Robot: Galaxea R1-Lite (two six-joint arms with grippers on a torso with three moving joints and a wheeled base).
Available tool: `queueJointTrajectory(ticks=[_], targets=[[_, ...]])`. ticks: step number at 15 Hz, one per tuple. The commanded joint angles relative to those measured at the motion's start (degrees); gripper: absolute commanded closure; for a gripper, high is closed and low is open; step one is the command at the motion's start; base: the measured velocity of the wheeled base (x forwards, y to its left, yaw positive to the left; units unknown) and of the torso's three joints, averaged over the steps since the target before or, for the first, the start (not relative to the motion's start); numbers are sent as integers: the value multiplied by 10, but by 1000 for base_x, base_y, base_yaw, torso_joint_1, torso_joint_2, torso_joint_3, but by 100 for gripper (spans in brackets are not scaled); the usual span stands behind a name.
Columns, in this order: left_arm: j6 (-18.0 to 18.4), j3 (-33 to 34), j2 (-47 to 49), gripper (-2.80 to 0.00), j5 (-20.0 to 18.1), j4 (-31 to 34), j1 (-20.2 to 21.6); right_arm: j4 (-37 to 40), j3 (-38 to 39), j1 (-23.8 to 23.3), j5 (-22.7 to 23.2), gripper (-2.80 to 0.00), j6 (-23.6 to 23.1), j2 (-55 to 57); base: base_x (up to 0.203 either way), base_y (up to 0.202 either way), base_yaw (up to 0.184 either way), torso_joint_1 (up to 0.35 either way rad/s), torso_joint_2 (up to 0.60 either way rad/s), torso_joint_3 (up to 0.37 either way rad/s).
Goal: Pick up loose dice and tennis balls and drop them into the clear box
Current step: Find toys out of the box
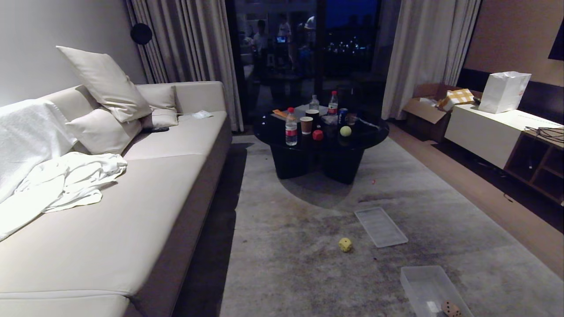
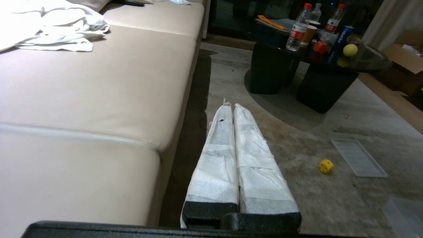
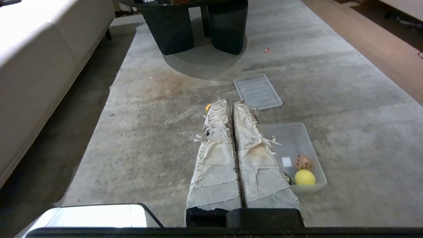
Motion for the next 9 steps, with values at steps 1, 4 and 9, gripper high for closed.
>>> queueJointTrajectory(ticks=[1, 4, 9], targets=[[-1, 0, 0, 0, 1, 0, 0, 1, 0, 0, 0, 0, 0, 0, 156, 0, 2, 2, 3, -2], [-1, 0, 0, 0, 1, 0, 0, 1, 0, 0, 0, 0, -1, 0, 184, 0, 1, 0, 1, 3], [-1, 0, 1, 0, 1, 0, 0, 1, 0, 0, 0, 0, 0, 0, 187, 0, 0, 5, 0, 3]])
